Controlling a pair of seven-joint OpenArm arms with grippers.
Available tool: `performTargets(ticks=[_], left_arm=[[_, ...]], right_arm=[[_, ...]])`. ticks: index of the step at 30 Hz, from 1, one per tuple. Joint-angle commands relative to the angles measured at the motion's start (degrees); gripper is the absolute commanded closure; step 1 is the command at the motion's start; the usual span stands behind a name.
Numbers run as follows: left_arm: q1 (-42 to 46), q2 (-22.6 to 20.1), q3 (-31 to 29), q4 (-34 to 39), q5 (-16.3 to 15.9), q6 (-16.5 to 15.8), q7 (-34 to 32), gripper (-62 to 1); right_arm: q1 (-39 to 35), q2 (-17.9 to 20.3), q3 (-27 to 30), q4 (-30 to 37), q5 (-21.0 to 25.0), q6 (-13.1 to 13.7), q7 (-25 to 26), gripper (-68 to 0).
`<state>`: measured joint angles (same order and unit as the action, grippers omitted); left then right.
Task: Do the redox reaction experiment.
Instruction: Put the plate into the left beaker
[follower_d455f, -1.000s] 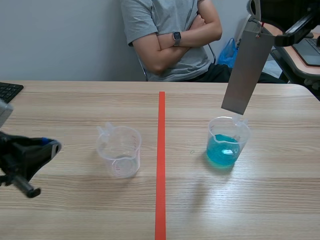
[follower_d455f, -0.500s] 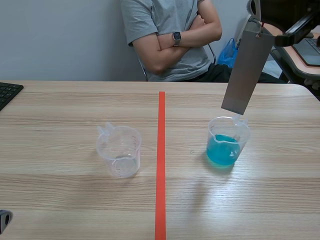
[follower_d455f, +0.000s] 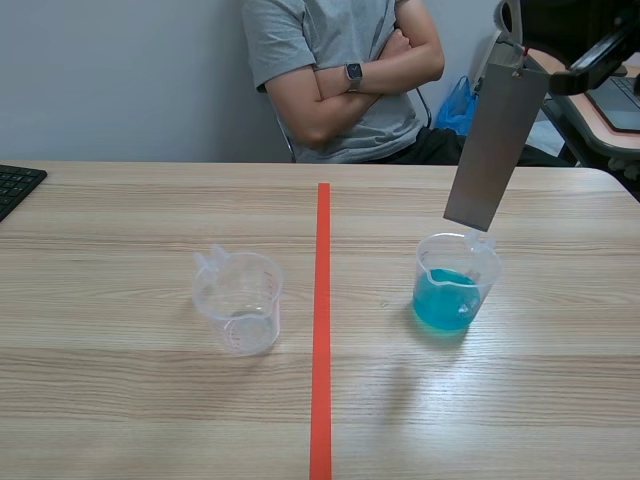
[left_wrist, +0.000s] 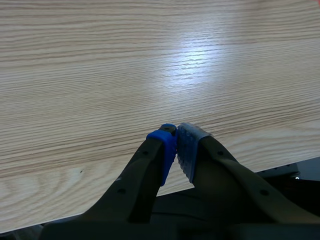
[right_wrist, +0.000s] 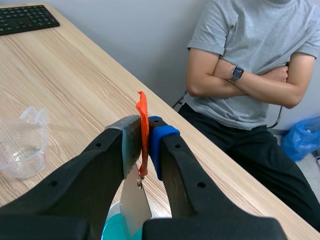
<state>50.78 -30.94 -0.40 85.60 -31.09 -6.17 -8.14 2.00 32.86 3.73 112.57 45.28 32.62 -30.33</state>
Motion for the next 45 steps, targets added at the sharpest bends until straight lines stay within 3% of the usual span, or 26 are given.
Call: performTargets(ticks=[1, 9, 17, 31, 45], left_arm=[[-0.07, -0.35, 0.17, 0.33, -0.35, -0.37, -0.85, -4.2], [-0.35, -0.35, 0.17, 0.33, -0.37, -0.39, -0.83, -4.2], [-0.33, -0.35, 0.17, 0.33, -0.37, -0.39, -0.83, -4.2], [-0.33, -0.35, 0.17, 0.33, -0.37, -0.39, -0.83, -4.2], [-0.33, -0.35, 0.17, 0.33, -0.37, -0.39, -0.85, -4.2]], right_arm=[[1.05, 0.9, -0.28, 0.9, 0.35, -0.17, 0.68, -1.5], [4.87, 0.61, -5.57, 0.9, -0.02, -0.22, 1.07, -1.5], [9.57, -3.69, -12.31, 0.87, -2.86, -0.24, 0.72, -1.5], [17.05, -15.67, -27.3, 0.04, -10.75, -2.78, -0.66, -1.5], [19.28, -25.77, -38.71, -5.07, -18.34, -3.04, -1.49, -1.5]])
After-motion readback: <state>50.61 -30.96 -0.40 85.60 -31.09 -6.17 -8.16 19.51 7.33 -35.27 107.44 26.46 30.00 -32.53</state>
